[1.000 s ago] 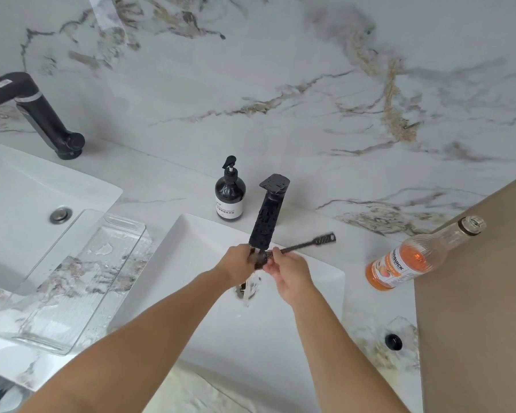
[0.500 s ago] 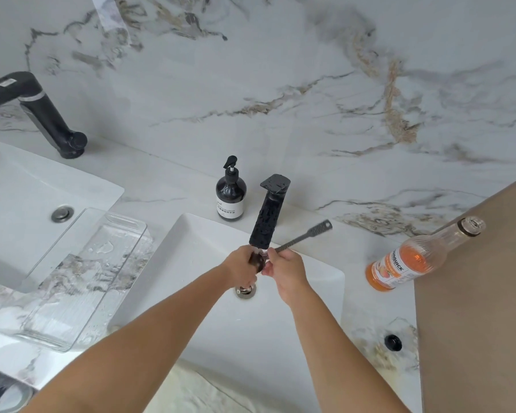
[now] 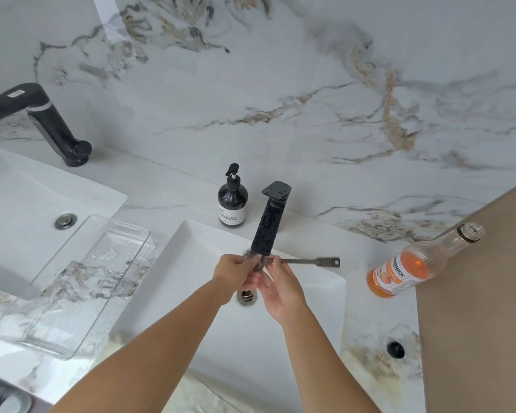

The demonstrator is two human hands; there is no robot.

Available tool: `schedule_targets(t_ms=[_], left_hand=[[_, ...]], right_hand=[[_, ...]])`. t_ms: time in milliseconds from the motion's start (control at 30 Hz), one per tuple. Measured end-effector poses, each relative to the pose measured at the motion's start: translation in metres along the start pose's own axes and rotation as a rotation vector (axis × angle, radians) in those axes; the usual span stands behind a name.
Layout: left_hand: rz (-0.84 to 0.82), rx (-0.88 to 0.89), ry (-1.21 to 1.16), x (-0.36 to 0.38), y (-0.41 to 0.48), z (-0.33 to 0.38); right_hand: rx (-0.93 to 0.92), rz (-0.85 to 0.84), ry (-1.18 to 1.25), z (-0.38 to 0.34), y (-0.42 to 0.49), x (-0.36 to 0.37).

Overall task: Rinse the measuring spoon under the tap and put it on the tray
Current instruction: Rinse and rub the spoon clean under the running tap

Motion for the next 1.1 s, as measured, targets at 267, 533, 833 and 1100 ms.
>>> schedule_targets(t_ms=[267, 533, 833, 1100], left_hand=[[-0.232, 0.048, -0.307, 0.007, -0.013, -0.003], [-0.283, 0.009, -0.589, 0.003, -0.012, 0.006], [-0.328, -0.244, -0.422, 0.002, -0.015, 0.002], [-0.250, -0.214, -0.587, 0.010, -0.010, 0.002]], right_hand=[[0.006, 0.037, -0.080, -0.009, 0.000, 0.001], [0.028, 0.124, -0.032, -0.013, 0.003, -0.012], [0.047, 0.082, 0.039, -0.006, 0.002, -0.007], [-0.030, 0.104, -0.003, -0.011, -0.001, -0.008]])
Point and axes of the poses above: each hand's wrist, its own y-axis towards the middle knuckle, its own x-axis out of the palm, z = x × y, the point moved 5 cm from there along y, towards the middle knuckle, and after that the axes turned 3 degrees about -z, right-handed, at the moved point
